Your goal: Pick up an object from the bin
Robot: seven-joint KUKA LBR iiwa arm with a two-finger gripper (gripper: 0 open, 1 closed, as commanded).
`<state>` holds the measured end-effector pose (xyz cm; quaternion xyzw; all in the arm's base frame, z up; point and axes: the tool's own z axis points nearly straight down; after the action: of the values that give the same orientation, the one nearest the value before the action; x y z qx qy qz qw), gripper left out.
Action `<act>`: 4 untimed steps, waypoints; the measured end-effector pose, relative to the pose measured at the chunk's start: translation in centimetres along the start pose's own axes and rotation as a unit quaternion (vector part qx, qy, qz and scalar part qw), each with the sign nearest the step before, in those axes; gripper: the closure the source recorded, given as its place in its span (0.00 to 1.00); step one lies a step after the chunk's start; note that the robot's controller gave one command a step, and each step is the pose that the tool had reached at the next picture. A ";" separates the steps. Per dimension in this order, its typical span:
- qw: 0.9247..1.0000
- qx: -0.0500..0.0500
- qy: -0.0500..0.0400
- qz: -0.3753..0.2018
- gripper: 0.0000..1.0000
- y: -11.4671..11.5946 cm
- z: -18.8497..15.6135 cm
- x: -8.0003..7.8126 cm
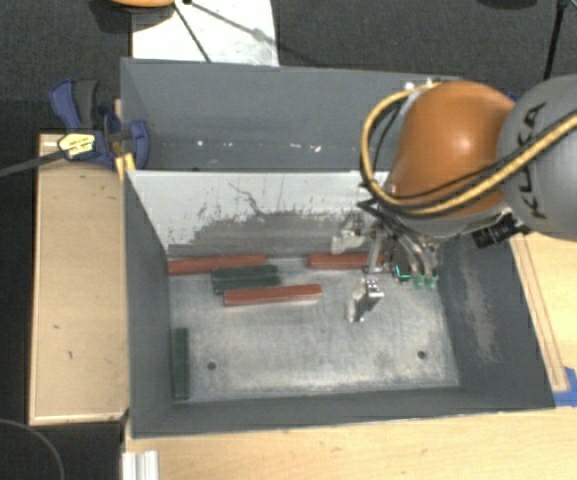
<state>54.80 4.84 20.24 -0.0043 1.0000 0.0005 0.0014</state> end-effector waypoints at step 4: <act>0.993 -0.001 -0.005 0.121 1.00 2.8 12.7 -2.1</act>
Offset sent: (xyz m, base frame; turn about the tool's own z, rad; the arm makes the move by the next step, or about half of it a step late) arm 0.0187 0.0158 -0.1324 0.1531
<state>56.92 7.71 7.57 0.1171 0.9931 0.0020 0.0065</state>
